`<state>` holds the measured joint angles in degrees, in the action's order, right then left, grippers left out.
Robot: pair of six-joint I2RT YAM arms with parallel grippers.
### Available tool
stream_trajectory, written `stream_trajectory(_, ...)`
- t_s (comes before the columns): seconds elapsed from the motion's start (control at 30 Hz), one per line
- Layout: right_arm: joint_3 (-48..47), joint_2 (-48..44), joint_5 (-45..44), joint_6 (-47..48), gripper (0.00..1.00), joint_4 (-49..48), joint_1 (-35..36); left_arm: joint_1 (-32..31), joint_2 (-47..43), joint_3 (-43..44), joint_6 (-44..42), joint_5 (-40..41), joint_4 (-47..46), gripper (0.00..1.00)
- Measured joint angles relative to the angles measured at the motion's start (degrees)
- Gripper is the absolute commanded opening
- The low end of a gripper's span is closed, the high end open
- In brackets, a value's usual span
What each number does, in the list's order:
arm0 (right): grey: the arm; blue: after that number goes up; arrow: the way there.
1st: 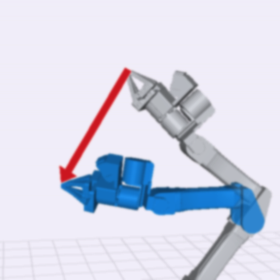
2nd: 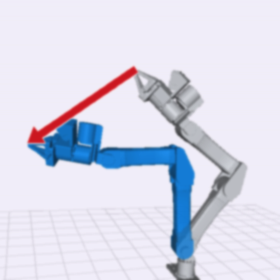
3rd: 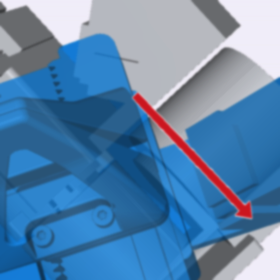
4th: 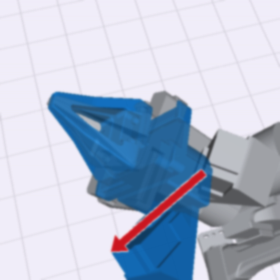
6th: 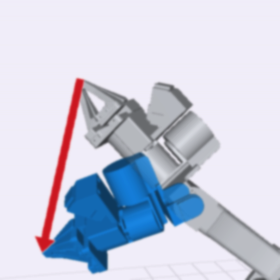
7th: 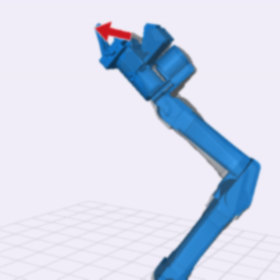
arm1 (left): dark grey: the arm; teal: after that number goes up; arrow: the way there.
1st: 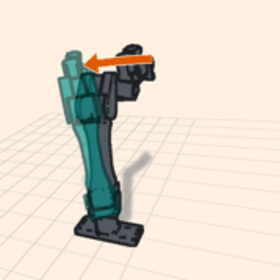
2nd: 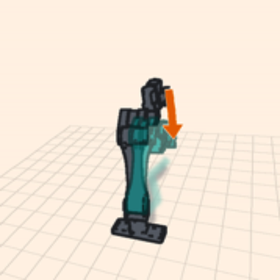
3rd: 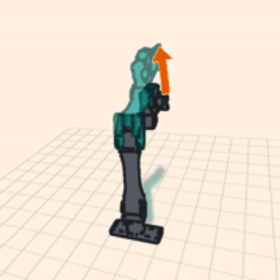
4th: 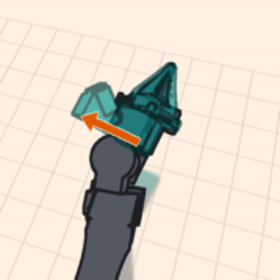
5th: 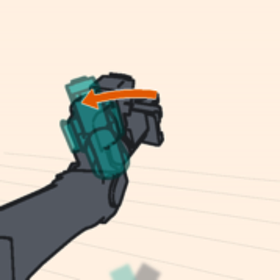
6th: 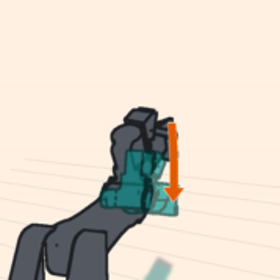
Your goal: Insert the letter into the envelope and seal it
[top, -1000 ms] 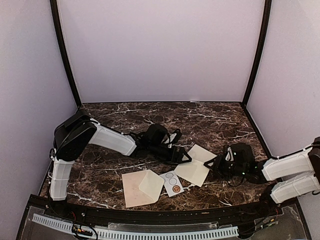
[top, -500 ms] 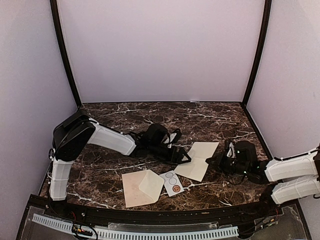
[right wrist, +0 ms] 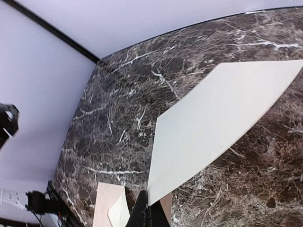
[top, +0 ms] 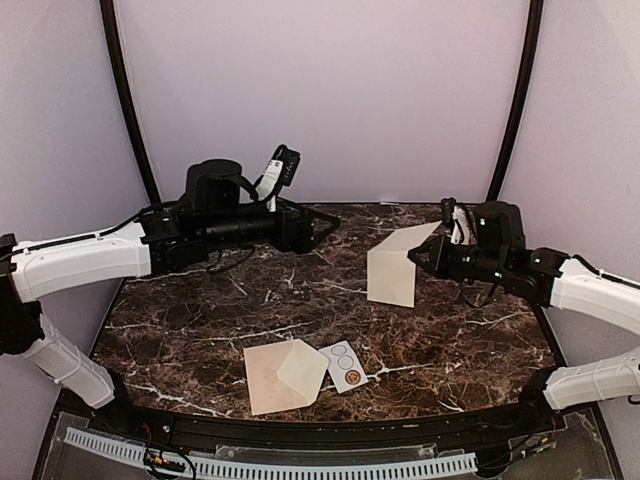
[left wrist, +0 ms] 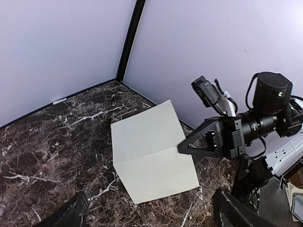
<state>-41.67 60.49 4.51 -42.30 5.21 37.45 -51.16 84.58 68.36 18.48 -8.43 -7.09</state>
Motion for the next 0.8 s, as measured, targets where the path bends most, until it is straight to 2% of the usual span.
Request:
stream_trajectory(0.1,-6.82,4.7,4.98,5.35,0.0,4.68,0.04,-0.15,-5.4,-0.76,-5.57,-0.2,1.11,0.89)
stream_trajectory(0.23,-10.58,9.46,12.24,10.21,0.0,9.53,1.81,-0.83,-8.41,-2.38,-12.39,-1.11,4.92,0.89)
stream_trajectory(0.47,-15.23,13.16,23.17,14.16,0.0,12.35,9.46,-4.39,-6.01,-2.75,-20.85,-1.4,14.36,0.89)
stream_trajectory(0.8,-18.49,15.06,30.47,15.23,0.0,11.96,11.43,-10.23,-2.82,-2.97,-26.95,-1.16,20.72,0.88)
